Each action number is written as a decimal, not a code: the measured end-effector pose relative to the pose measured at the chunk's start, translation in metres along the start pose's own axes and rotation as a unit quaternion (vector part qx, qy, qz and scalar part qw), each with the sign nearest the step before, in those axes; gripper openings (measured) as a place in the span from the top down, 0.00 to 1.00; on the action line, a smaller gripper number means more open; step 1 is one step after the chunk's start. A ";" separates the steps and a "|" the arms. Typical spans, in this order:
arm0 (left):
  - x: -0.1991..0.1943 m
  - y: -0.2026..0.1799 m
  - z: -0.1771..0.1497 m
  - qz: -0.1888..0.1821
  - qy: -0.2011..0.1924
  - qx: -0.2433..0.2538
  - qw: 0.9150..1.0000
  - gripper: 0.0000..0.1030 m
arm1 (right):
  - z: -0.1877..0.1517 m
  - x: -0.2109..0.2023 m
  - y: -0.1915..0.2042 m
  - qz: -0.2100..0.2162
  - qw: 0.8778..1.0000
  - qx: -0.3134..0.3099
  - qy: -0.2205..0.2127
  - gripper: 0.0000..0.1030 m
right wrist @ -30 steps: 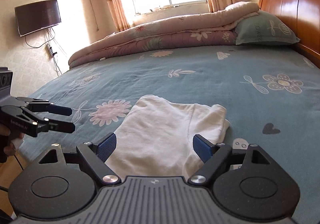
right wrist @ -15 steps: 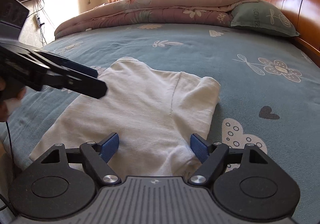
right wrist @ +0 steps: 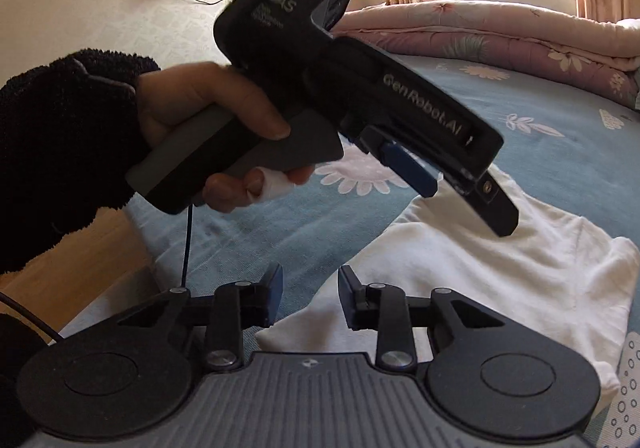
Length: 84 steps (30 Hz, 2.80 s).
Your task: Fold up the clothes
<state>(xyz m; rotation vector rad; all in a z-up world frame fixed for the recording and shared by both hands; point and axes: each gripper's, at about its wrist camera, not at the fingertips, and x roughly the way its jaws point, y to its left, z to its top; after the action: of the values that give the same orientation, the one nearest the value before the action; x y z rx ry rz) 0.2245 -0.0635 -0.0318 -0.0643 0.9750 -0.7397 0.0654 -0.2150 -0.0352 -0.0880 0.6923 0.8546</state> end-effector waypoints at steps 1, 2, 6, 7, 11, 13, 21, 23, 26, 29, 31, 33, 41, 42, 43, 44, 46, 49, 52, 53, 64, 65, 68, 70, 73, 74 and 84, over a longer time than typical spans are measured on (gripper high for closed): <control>-0.001 0.000 -0.002 0.003 0.001 0.005 1.000 0.06 | -0.006 0.008 -0.001 0.002 1.000 0.007 0.016 0.65; 0.000 0.000 -0.004 0.008 0.004 0.010 1.000 0.06 | -0.012 0.017 -0.001 0.003 0.999 0.014 0.032 0.66; -0.003 -0.002 -0.006 0.007 -0.005 0.019 1.000 0.07 | -0.016 0.010 -0.002 0.002 0.999 0.039 0.028 0.66; -0.005 -0.004 -0.004 0.005 -0.011 0.025 1.000 0.07 | -0.012 -0.001 -0.002 -0.004 0.999 0.032 0.013 0.66; -0.010 -0.010 0.009 -0.002 -0.035 0.045 0.998 0.06 | -0.002 -0.034 -0.013 -0.081 0.996 0.015 -0.021 0.65; -0.005 -0.011 0.015 -0.013 -0.040 0.047 0.998 0.06 | -0.002 -0.045 -0.028 -0.130 0.991 0.027 -0.031 0.65; 0.037 -0.007 0.002 0.011 -0.024 0.072 0.997 0.07 | -0.049 -0.054 -0.073 -0.184 0.973 0.135 -0.037 0.63; 0.037 -0.010 0.004 0.020 -0.031 0.085 0.996 0.07 | -0.041 -0.053 -0.067 -0.192 0.973 0.127 -0.025 0.63; 0.031 -0.018 0.017 0.024 -0.054 0.112 0.992 0.07 | -0.027 -0.055 -0.066 -0.192 0.974 0.116 -0.037 0.55; 0.046 -0.009 0.026 0.010 -0.039 0.094 0.995 0.06 | -0.017 -0.044 -0.083 -0.194 0.972 0.125 -0.050 0.46; 0.063 0.003 0.026 0.026 -0.013 0.066 0.997 0.07 | -0.020 -0.035 -0.089 -0.197 0.970 0.138 -0.037 0.46; 0.070 0.013 0.024 0.038 -0.019 0.052 0.998 0.07 | -0.029 -0.027 -0.092 -0.203 0.968 0.149 -0.025 0.45; 0.030 0.003 0.021 0.014 -0.064 0.032 0.997 0.07 | -0.031 -0.051 -0.101 -0.184 0.960 0.194 -0.080 0.42; 0.022 -0.001 0.018 0.001 -0.068 0.030 0.997 0.07 | -0.028 -0.050 -0.104 -0.186 0.960 0.191 -0.084 0.42; 0.014 -0.004 0.016 -0.012 -0.072 0.028 0.997 0.07 | -0.025 -0.049 -0.108 -0.187 0.960 0.188 -0.087 0.41; 0.011 -0.007 0.011 -0.026 -0.070 0.023 0.997 0.07 | -0.022 -0.049 -0.111 -0.189 0.960 0.185 -0.090 0.41; 0.010 -0.010 -0.001 -0.046 -0.069 0.002 0.997 0.07 | -0.019 -0.043 -0.118 -0.191 0.960 0.183 -0.085 0.41; 0.029 -0.001 -0.017 -0.050 -0.030 -0.050 0.997 0.06 | -0.025 -0.027 -0.127 -0.206 0.957 0.196 -0.059 0.40; 0.030 0.000 -0.023 -0.040 -0.034 -0.070 0.996 0.07 | -0.031 -0.031 -0.127 -0.217 0.952 0.206 -0.061 0.40; 0.026 -0.002 -0.021 -0.038 -0.035 -0.072 0.996 0.07 | -0.031 -0.035 -0.126 -0.222 0.951 0.208 -0.060 0.40; 0.007 -0.015 -0.059 -0.049 -0.036 -0.129 0.990 0.07 | -0.046 -0.039 -0.095 -0.190 0.962 0.190 -0.052 0.31; 0.002 -0.016 -0.058 -0.047 -0.034 -0.135 0.989 0.07 | -0.045 -0.039 -0.093 -0.191 0.962 0.186 -0.051 0.30; -0.011 -0.023 -0.054 -0.043 -0.035 -0.129 0.990 0.07 | -0.043 -0.038 -0.089 -0.197 0.965 0.170 -0.039 0.29; -0.017 -0.029 -0.054 -0.043 -0.037 -0.117 0.991 0.06 | -0.043 -0.037 -0.089 -0.194 0.965 0.173 -0.040 0.26; -0.008 -0.027 -0.062 -0.046 -0.019 -0.134 0.990 0.06 | -0.045 -0.038 -0.090 -0.191 0.963 0.182 -0.049 0.24; -0.004 -0.024 -0.066 -0.045 -0.017 -0.143 0.989 0.06 | -0.045 -0.037 -0.089 -0.191 0.964 0.179 -0.049 0.23; -0.014 -0.016 -0.044 -0.028 -0.055 -0.163 0.985 0.06 | -0.050 -0.039 -0.089 -0.181 0.965 0.178 -0.062 0.20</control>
<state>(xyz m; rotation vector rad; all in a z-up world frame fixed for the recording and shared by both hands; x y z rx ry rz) 0.1777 -0.0555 -0.0412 -0.4151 0.9833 -0.6160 0.0860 -0.3169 -0.0685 0.1580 0.6763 0.3737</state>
